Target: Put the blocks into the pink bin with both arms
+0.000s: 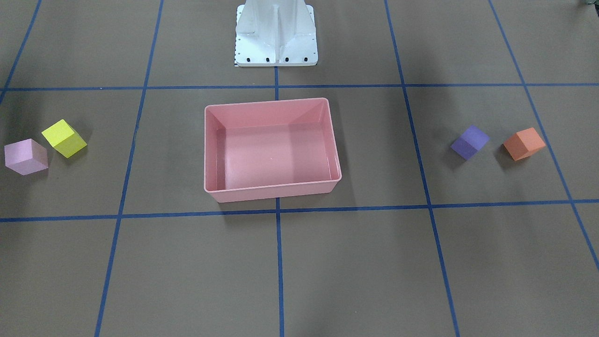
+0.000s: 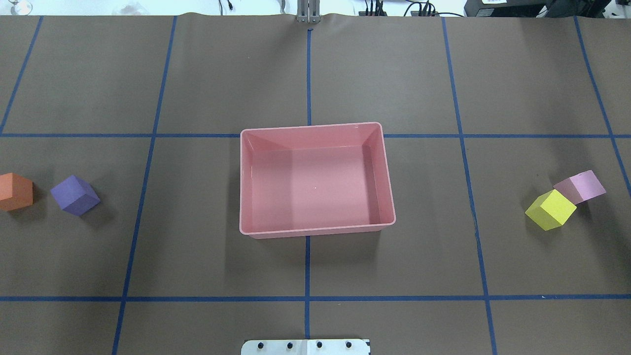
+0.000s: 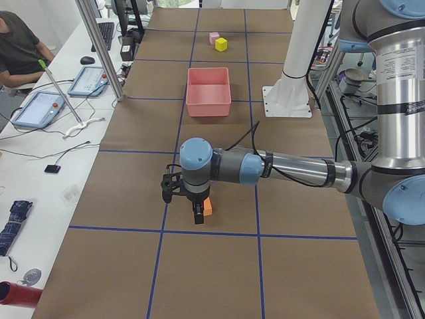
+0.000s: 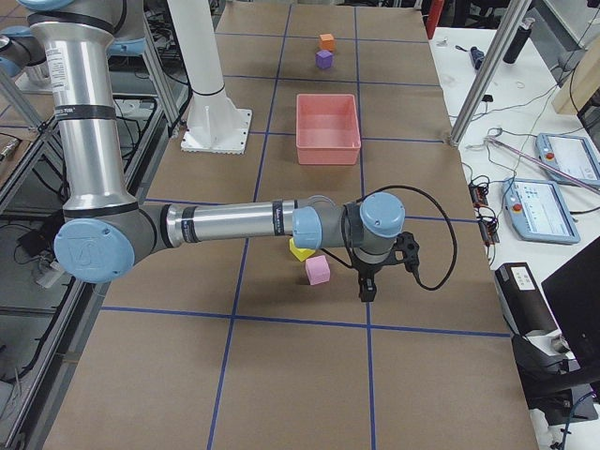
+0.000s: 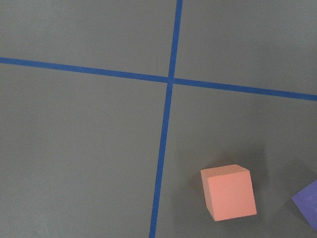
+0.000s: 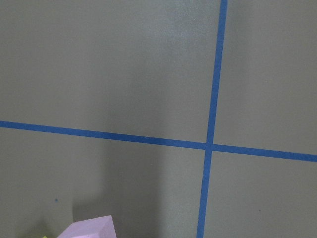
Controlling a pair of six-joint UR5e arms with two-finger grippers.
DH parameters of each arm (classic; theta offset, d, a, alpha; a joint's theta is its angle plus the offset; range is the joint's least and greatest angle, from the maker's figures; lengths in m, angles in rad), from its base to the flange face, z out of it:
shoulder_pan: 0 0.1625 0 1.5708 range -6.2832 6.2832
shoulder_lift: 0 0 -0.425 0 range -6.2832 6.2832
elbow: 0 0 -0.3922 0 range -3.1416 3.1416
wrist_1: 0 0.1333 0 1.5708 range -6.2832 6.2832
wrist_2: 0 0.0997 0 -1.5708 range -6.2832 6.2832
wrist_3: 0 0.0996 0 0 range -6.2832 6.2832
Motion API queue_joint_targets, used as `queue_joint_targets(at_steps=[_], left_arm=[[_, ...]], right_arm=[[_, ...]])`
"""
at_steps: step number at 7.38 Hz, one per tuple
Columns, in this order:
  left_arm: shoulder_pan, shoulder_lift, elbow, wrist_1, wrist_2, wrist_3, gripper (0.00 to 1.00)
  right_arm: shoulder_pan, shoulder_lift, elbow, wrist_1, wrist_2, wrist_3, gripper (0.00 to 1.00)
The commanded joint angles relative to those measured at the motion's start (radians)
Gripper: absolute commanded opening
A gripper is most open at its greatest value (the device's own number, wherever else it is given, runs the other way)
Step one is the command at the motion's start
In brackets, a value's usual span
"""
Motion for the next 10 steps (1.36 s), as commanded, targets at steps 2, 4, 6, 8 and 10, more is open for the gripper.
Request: queue_joint_targets(at_steps=[2,4,6,8,10], left_arm=[[0.003,-0.002,-0.001,-0.01,-0.007,-0.001,1.0],[0.003,-0.002,-0.01,-0.019,-0.007,-0.001,1.0],[0.003,0.021,-0.01,-0.02,-0.015,-0.006,1.0],[0.006,0.023,-0.002,-0.063,-0.024,-0.006,1.0],[0.014,0.023,-0.002,-0.082,-0.078,-0.006,1.0]], right_arm=[[-0.004,-0.071,0.078,-0.036,-0.028,-0.043,1.0],[-0.007,-0.071,0.073,-0.033,-0.026,-0.043,1.0],[-0.036,-0.071,0.078,-0.032,-0.016,-0.031,1.0],[-0.184,-0.069,0.081,-0.029,-0.02,-0.028,1.0],[-0.277,-0.1,0.07,0.119,-0.046,-0.022,1.0]])
